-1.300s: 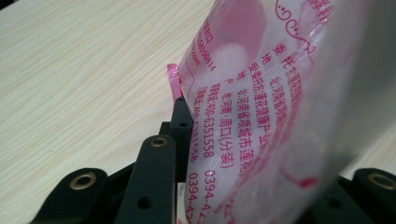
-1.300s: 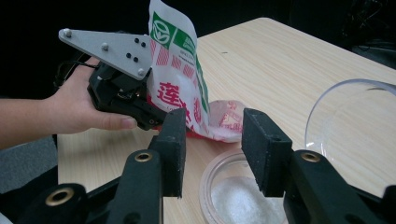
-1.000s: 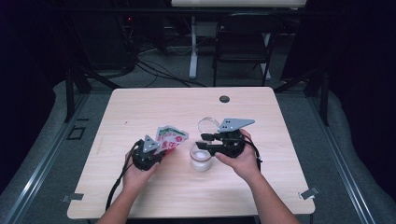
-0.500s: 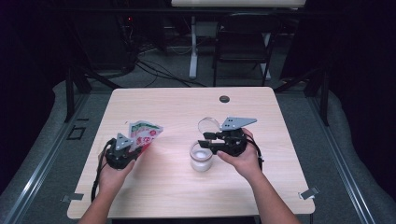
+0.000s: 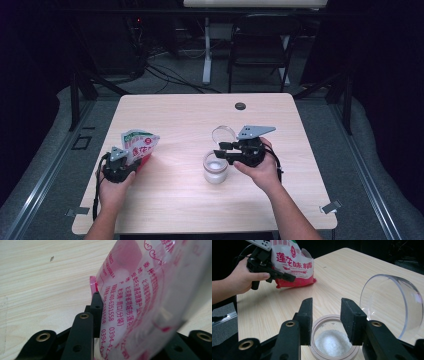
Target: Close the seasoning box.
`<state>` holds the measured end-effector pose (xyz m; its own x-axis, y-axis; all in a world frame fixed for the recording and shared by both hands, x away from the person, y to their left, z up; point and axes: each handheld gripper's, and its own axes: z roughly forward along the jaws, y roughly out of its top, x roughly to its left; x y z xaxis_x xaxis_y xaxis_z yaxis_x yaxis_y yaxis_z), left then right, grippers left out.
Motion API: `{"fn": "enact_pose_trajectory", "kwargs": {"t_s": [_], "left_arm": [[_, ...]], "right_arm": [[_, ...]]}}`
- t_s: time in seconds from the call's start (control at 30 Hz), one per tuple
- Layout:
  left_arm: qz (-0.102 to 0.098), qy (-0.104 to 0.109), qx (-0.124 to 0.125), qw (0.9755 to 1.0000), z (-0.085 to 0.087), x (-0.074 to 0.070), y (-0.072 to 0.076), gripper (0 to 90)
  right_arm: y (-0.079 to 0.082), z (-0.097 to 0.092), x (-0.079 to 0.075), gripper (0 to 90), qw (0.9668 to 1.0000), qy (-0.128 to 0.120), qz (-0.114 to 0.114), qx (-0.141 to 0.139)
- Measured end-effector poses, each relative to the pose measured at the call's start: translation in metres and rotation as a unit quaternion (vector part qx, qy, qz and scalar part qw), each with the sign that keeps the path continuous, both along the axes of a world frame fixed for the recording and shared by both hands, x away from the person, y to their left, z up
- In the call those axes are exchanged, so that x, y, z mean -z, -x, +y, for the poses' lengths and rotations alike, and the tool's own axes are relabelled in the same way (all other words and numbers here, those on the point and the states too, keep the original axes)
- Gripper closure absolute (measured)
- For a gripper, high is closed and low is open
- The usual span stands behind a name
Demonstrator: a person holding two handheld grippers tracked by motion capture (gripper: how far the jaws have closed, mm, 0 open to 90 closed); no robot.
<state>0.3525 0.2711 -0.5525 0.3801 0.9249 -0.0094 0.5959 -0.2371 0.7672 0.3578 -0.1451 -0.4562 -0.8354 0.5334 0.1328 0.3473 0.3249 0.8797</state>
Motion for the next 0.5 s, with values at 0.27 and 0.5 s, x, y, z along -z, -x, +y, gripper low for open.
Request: {"fn": "enact_pose_trajectory", "kwargs": {"t_s": [0.27,0.5], "left_arm": [[0.014,0.019,0.007,0.9997,0.0003,0.0027,0.0003,63.9],[-0.016,0.03,0.011,0.9994,-0.0016,-0.0064,0.0087,41.1]], "right_arm": [[-0.0009,-0.0011,0.0004,62.6,1.0,0.004,-0.001,0.004],[-0.0014,-0.0034,0.0,62.6,1.0,0.002,-0.001,0.009]]}}
